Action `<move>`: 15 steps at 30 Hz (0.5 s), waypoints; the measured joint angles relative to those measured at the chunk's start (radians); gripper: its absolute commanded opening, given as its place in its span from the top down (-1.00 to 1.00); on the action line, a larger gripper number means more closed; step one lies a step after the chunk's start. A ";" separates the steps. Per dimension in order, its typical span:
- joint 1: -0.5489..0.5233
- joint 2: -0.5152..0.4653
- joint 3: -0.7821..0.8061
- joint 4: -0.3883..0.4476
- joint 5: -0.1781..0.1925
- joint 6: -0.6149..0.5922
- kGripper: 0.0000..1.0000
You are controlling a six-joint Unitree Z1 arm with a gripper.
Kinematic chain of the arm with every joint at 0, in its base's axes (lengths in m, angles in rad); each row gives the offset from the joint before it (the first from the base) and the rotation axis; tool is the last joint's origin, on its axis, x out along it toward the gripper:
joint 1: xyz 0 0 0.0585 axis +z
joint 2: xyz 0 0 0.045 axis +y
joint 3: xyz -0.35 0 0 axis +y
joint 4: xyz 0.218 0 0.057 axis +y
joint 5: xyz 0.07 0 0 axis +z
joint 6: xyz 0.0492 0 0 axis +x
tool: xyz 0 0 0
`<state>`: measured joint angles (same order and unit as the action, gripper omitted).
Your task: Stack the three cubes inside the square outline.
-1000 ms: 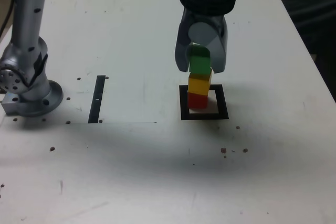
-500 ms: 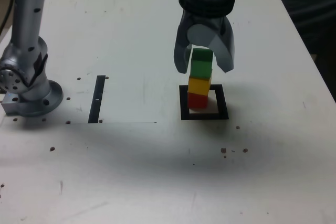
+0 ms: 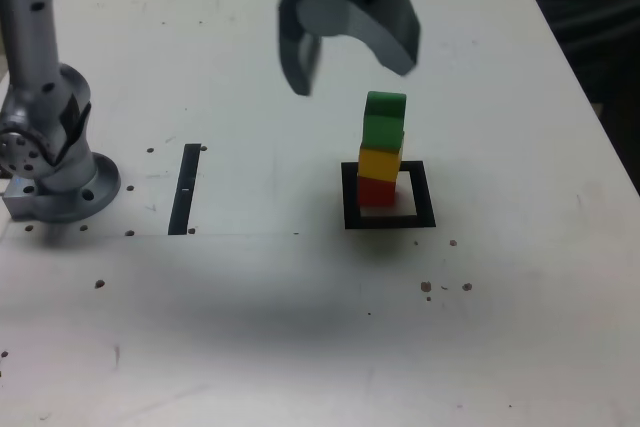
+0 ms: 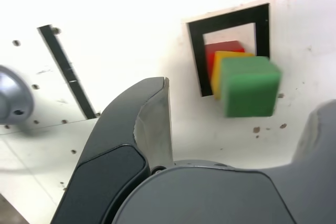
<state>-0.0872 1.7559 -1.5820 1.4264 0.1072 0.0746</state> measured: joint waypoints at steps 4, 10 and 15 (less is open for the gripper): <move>0.004 -0.070 0.115 0.003 0.021 -0.037 -0.99; 0.012 -0.155 0.302 -0.008 0.019 -0.076 -0.99; 0.012 -0.209 0.447 -0.050 -0.004 -0.100 -0.99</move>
<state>-0.0748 1.5473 -1.1348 1.3767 0.1032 -0.0257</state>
